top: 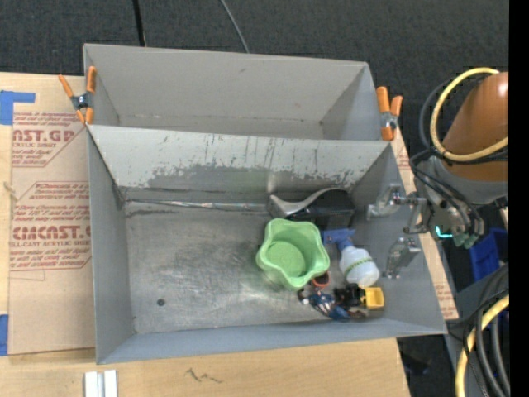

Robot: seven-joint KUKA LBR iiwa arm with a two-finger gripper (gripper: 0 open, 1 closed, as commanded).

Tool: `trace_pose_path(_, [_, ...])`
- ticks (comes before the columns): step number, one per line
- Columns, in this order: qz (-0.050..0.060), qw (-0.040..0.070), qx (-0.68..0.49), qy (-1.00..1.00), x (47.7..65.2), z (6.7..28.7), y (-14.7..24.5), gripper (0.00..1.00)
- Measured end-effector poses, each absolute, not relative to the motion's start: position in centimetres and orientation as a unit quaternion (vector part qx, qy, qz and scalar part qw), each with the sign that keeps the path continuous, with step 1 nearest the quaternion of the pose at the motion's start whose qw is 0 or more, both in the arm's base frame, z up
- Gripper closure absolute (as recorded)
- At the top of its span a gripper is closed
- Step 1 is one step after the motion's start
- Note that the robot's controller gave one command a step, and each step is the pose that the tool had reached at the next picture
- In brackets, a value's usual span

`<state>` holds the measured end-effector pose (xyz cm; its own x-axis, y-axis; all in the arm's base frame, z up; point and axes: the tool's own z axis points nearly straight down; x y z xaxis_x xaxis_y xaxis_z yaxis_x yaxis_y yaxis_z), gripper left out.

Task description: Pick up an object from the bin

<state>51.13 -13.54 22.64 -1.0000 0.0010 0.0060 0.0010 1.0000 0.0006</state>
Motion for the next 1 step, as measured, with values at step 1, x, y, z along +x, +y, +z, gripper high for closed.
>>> trace_pose_path(1, [0.0, -0.001, 0.0, -1.0, 51.31, 23.05, -13.48, 0.0])
